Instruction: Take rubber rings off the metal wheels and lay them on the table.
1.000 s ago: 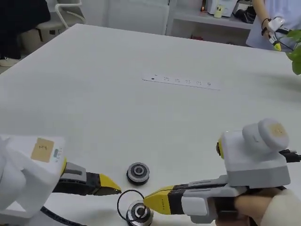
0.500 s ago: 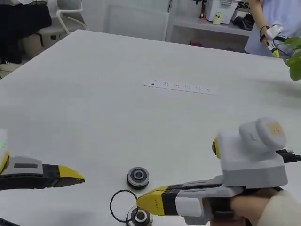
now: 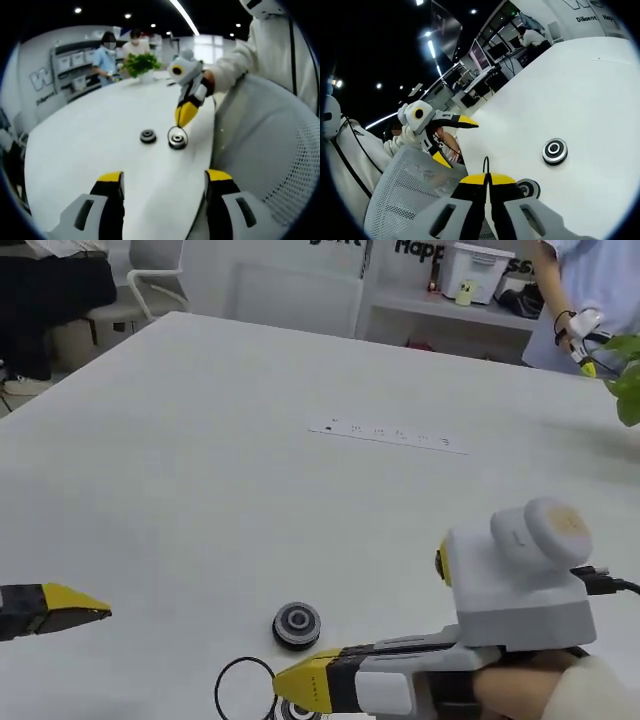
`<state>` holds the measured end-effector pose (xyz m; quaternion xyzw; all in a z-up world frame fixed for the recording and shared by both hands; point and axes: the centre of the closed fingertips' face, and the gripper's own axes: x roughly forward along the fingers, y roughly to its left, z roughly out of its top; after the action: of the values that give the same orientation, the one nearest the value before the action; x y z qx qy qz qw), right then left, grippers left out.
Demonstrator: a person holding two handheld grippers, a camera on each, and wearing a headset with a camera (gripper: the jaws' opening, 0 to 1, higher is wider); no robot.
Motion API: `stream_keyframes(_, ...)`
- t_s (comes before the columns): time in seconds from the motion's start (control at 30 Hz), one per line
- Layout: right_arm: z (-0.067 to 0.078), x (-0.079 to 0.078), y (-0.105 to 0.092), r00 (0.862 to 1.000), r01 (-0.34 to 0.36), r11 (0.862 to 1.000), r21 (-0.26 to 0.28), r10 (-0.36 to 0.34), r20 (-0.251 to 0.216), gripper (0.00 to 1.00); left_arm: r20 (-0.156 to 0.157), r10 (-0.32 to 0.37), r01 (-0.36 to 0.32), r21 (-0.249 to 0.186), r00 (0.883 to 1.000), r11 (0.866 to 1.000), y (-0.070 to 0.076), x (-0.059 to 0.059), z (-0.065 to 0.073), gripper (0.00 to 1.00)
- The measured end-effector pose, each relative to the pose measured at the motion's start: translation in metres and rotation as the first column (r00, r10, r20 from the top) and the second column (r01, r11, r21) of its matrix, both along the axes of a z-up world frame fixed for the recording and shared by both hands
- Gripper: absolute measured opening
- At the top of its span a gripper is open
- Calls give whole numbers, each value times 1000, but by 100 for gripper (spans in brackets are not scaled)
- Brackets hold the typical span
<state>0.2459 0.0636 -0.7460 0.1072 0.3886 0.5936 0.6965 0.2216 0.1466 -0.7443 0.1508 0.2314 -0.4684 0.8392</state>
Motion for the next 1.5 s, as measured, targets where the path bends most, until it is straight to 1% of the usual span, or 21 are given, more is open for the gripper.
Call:
stream_keyframes(0.1, 0, -4, 4, 1000, -7, 1000, 1, 7, -10, 0, -9, 2, -2, -2, 1000, 1000, -1, -2, -3, 67)
stream_keyframes(0.13, 1, -5, 7, 1000, -5, 1000, 5, 5, -19, 0, -9, -1, 1, 2, 1000, 1000, -2, -3, -5, 67)
stream_keyframes(0.27, 2, -6, 17, 1000, -8, 1000, 6, 8, -17, 0, -8, -16, 16, 2, 1000, 1000, -5, -4, -6, 68)
stream_keyframes(0.43, -5, -7, 21, 1000, -15, 1000, -13, 15, -7, 0, -13, -23, 23, -3, 1000, 1000, -6, -3, -8, 68)
stream_keyframes(0.47, -8, -7, 21, 1000, -20, 1000, -16, 20, -14, 0, -15, -23, 22, -10, 1000, 1000, -6, -3, -8, 68)
stream_keyframes(0.5, -10, -7, 21, 1000, -20, 1000, -22, 20, -19, 0, -21, -20, 20, -26, 1000, 999, -8, -3, -8, 68)
stream_keyframes(0.57, -15, -7, 20, 1000, -24, 999, -41, 24, -14, 0, -26, -23, 22, -31, 999, 999, -9, -2, -8, 68)
stream_keyframes(0.63, -20, -6, 20, 1000, -29, 998, -57, 29, -3, 0, -20, -24, 23, -30, 1000, 999, -10, -1, -8, 68)
stream_keyframes(0.7, -23, -6, 20, 999, -33, 997, -65, 33, -2, 0, -20, -22, 21, -39, 1000, 999, -12, 0, -7, 68)
stream_keyframes(0.77, -27, -6, 20, 999, -35, 996, -82, 37, 13, 0, -24, -26, 25, -52, 999, 998, -16, -1, -7, 68)
stream_keyframes(0.87, -34, -5, 17, 998, -42, 993, -113, 46, 38, 0, -28, -28, 27, -57, 999, 998, -19, -1, -9, 68)
stream_keyframes(1.0, -37, -7, 16, 998, -47, 991, -123, 52, 36, 0, -33, -29, 27, -64, 999, 998, -22, -3, -9, 68)
stream_keyframes(1.13, -41, -8, 16, 996, -55, 988, -142, 64, 55, 0, -36, -26, 23, -68, 999, 997, -23, -5, -10, 68)
stream_keyframes(1.23, -41, -7, 15, 996, -57, 988, -143, 67, 61, 0, -41, -25, 22, -63, 999, 998, -23, -6, -12, 68)
stream_keyframes(1.37, -35, -2, 12, 995, -44, 989, -139, 56, 84, 7, -42, -20, 17, -58, 999, 998, -22, -7, -13, 68)
stream_keyframes(1.5, -30, 1, 6, 993, -46, 991, -128, 59, 99, 11, -39, -16, 13, -53, 999, 999, -22, -7, -12, 68)
